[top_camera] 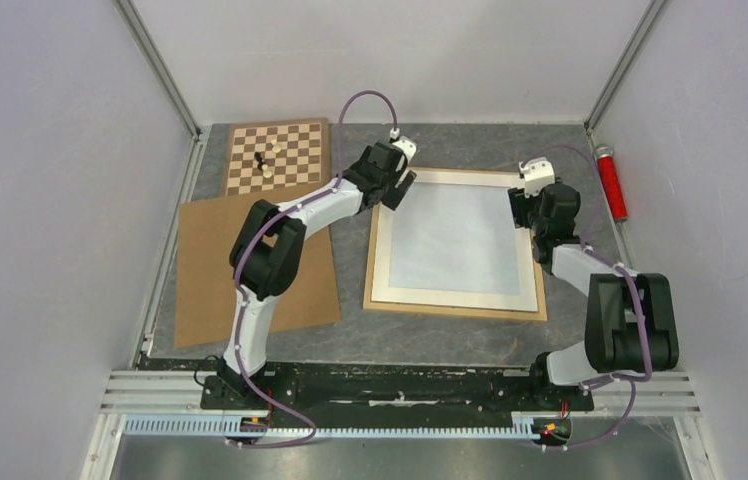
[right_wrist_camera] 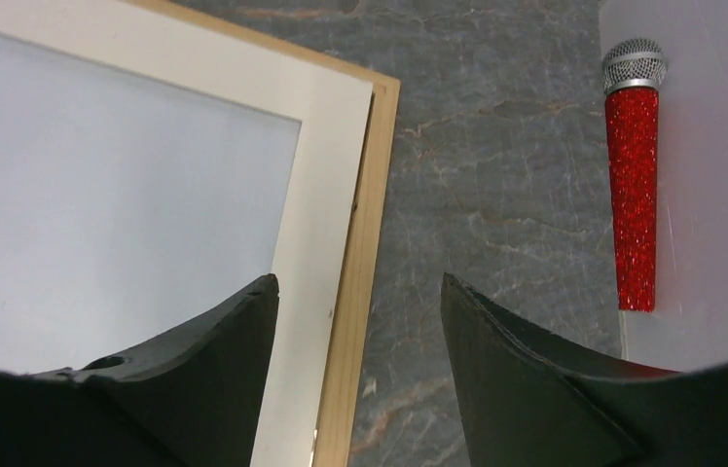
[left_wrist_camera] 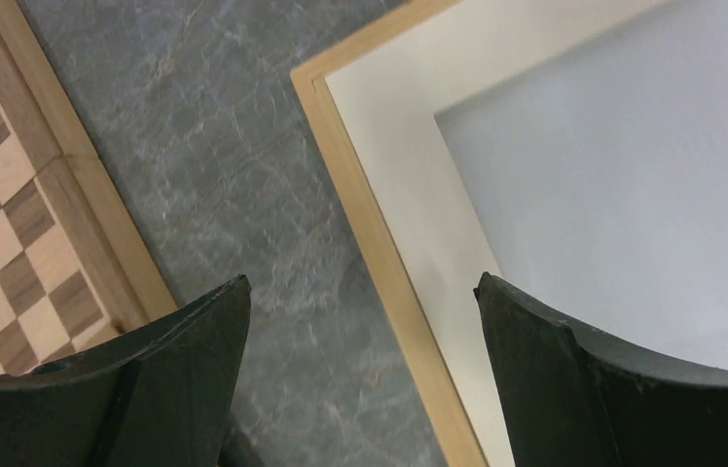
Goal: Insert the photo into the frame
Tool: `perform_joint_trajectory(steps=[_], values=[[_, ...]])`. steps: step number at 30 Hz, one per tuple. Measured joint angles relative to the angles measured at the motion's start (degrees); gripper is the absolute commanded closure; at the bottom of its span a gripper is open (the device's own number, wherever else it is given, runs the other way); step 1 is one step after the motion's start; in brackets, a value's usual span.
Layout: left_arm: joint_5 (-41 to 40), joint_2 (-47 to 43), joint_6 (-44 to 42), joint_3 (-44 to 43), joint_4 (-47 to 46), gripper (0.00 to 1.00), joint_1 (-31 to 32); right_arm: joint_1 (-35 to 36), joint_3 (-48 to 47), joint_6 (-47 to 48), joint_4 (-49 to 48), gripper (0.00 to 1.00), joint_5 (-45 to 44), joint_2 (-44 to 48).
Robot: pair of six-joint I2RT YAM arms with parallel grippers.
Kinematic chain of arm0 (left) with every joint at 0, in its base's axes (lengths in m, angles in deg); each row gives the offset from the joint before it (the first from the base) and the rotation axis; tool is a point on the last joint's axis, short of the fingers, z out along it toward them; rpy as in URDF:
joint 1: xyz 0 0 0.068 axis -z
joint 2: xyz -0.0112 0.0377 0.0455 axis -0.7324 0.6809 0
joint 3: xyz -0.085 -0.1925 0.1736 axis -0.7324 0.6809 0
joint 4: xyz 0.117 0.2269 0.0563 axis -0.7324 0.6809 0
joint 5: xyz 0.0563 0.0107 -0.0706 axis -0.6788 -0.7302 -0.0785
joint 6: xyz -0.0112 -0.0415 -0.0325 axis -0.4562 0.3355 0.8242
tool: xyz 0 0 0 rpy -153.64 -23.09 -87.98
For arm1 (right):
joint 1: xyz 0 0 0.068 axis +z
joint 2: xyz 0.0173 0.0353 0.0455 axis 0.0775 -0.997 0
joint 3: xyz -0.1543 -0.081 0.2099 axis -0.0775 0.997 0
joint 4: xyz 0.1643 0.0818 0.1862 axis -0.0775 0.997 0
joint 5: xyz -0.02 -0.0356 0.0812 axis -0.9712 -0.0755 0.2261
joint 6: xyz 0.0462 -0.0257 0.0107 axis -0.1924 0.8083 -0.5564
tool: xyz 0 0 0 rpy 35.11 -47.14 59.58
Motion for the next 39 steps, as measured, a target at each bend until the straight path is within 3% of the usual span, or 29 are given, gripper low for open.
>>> perform_joint_trajectory(steps=[4, 9, 21, 39], values=[[-1.8, 6.8, 0.0, -7.4, -0.3, 0.07, -0.5, -0.1, -4.0, -0.5, -5.2, 0.36, -1.3, -7.8], [-3.3, 9.6, -0.2, -10.3, -0.9, 0.07, -1.7, -0.8, -8.6, -1.0, -8.5, 0.37, -2.1, -15.9], [-3.8, 13.9, -0.9, -17.1, -0.8, 0.07, -3.5, -1.8, -17.0, -1.0, -8.9, 0.38, -3.1, -24.7], [-3.3, 18.1, -3.8, -21.5, 2.6, 0.07, -3.4, -1.9, -41.0, -0.7, 17.7, 0.4, -3.3, -38.3]])
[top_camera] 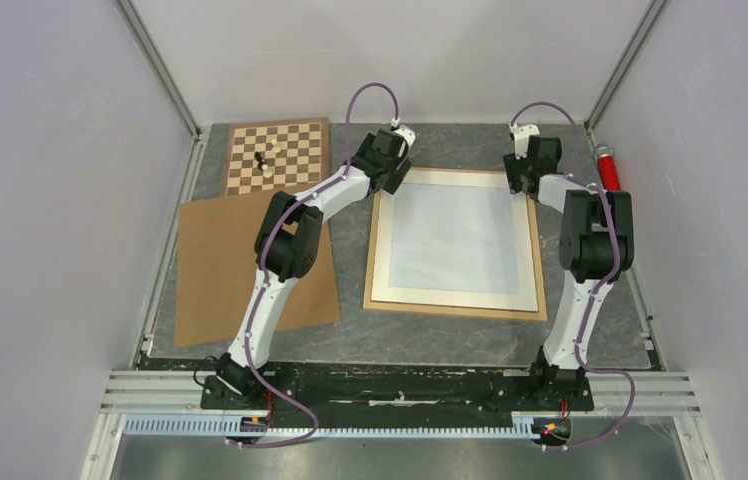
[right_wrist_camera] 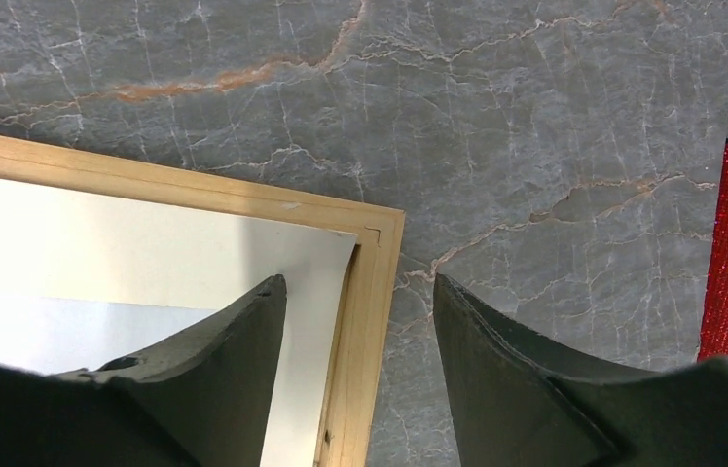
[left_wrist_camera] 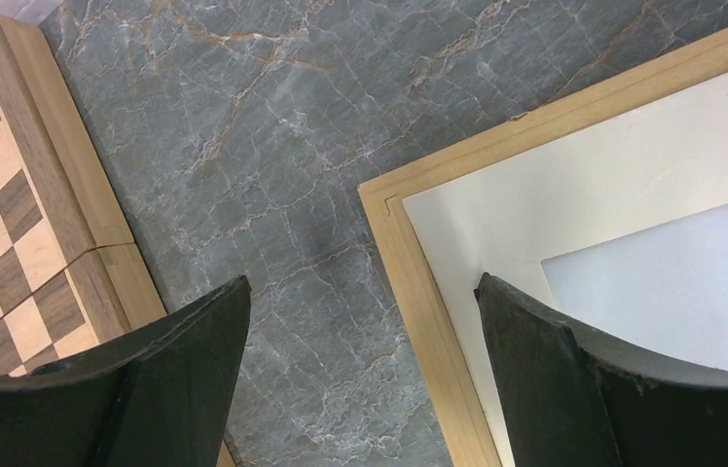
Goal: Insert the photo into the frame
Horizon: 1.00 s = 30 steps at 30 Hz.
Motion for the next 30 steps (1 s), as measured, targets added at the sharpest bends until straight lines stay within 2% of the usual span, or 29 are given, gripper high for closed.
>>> perform_joint_trajectory(steps=[9, 21, 30], values=[[1.2, 0.0, -1.7, 0.0, 0.6, 0.07, 0.0, 0.0, -4.3, 0.0, 6.5, 0.4, 0.0, -1.4], [1.5, -2.1, -3.4, 5.6, -4.0, 0.08, 0.8, 0.0, -1.6, 1.6, 5.5, 0.41, -0.1, 0.1], [0.9, -2.7, -3.6, 6.7, -5.0, 0.08, 1.1, 0.0, 1.4, 1.7, 3.8, 0.39, 0.3, 1.9]])
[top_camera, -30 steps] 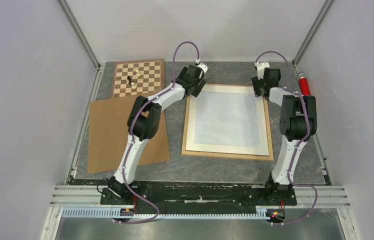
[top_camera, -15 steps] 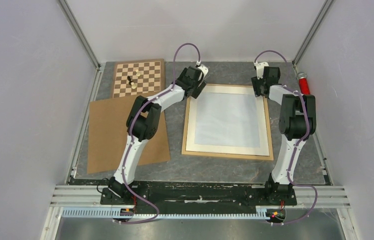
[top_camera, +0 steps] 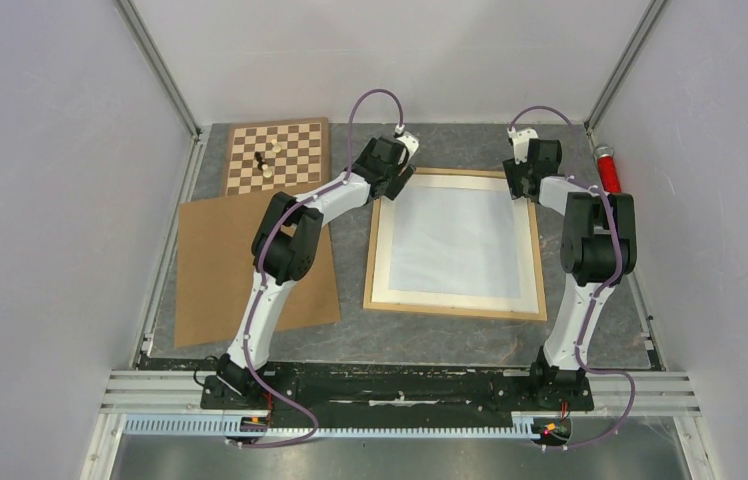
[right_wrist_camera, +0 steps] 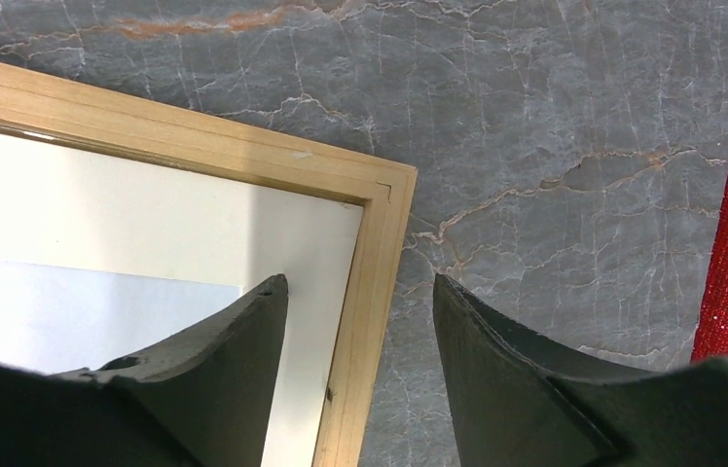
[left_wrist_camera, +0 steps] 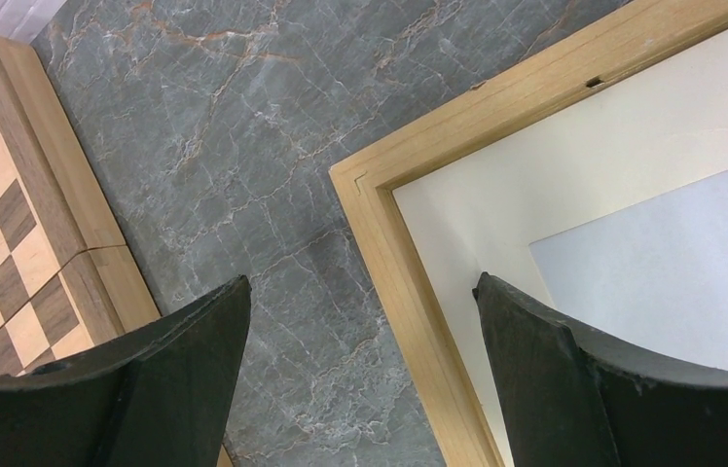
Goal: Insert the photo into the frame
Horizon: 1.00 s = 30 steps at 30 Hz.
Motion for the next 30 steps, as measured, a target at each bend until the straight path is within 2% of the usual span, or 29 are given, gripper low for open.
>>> perform_joint_trajectory(steps=[6, 10, 18, 25, 30], values=[[-1.2, 0.0, 0.0, -1.2, 2.3, 0.08, 0.2, 0.0, -0.3, 0.0, 0.2, 0.35, 0.5, 0.0], [-1.4, 0.0, 0.0, -1.6, 3.3, 0.07, 0.2, -0.2, -0.3, -0.2, 0.6, 0.27, 1.0, 0.4], [-1.4, 0.0, 0.1, -3.7, 5.5, 0.05, 0.2, -0.3, 1.3, -0.6, 3.1, 0.22, 3.9, 4.3], [0.5, -0.9, 0.8, -3.0, 6.5, 0.04, -0.2, -0.3, 6.7, -0.8, 3.1, 0.22, 9.8, 15.1], [3.9, -8.4, 1.2, 4.3, 9.1, 0.04, -0.4, -0.3, 14.3, 2.4, 4.9, 0.22, 12.5, 24.3]])
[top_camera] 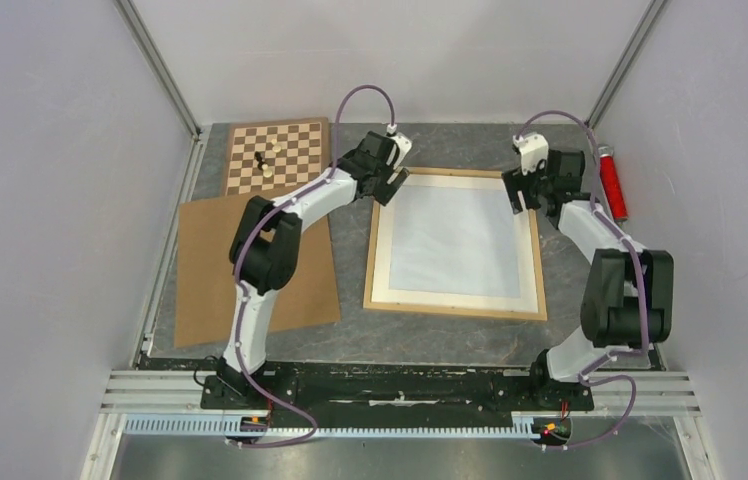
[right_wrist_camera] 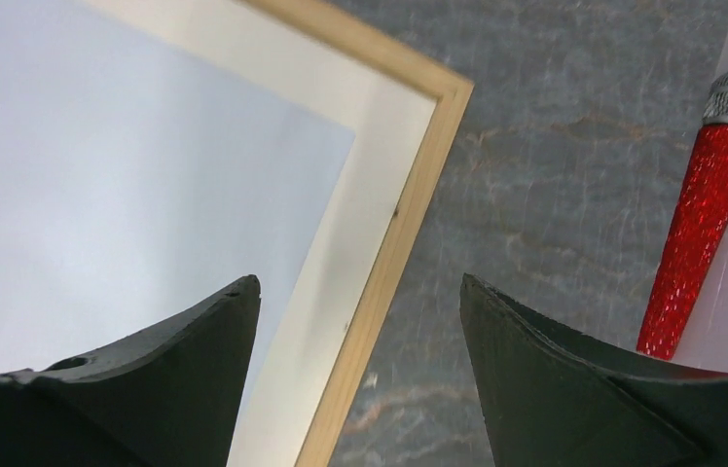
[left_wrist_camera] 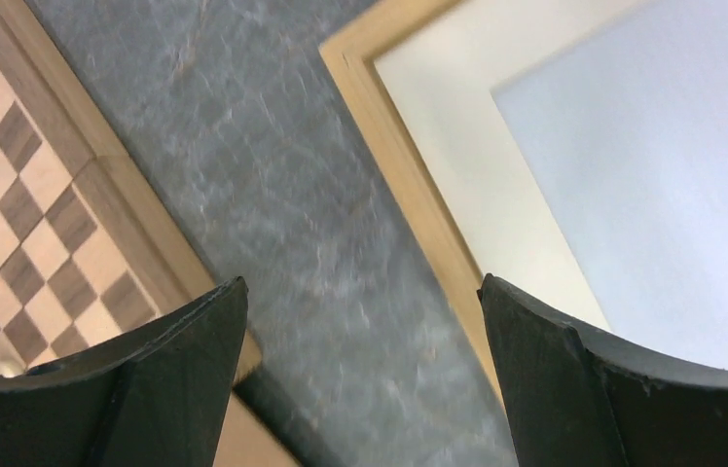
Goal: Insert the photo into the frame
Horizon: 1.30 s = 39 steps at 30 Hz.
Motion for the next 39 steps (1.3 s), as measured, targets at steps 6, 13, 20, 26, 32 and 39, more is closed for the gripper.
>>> perform_joint_trajectory(steps=[6, 13, 20, 26, 32, 39], values=[[6.8, -14.6, 0.0, 14.6, 2.3, 0.04, 0.0, 0.0, 12.3, 6.4, 4.4, 0.22, 0.4, 10.3], [11.6, -20.5, 1.4, 27.2, 2.8, 0.04, 1.2, 0.0, 21.7, 9.9, 8.9, 0.22, 1.6, 20.1], [13.2, -20.4, 3.5, 30.4, 2.9, 0.04, 4.6, 0.0, 26.8, 11.1, 10.3, 0.22, 2.9, 25.6], [12.4, -19.4, 4.2, 30.6, 2.5, 0.05, 7.0, 0.0, 28.1, 11.4, 11.0, 0.22, 2.9, 27.5], [11.2, -18.9, 4.5, 31.5, 1.6, 0.05, 7.4, 0.0, 28.2, 11.4, 11.0, 0.22, 2.9, 28.0], [10.9, -19.2, 5.2, 32.1, 1.0, 0.05, 7.6, 0.0, 28.2, 11.4, 11.0, 0.22, 2.9, 28.2]])
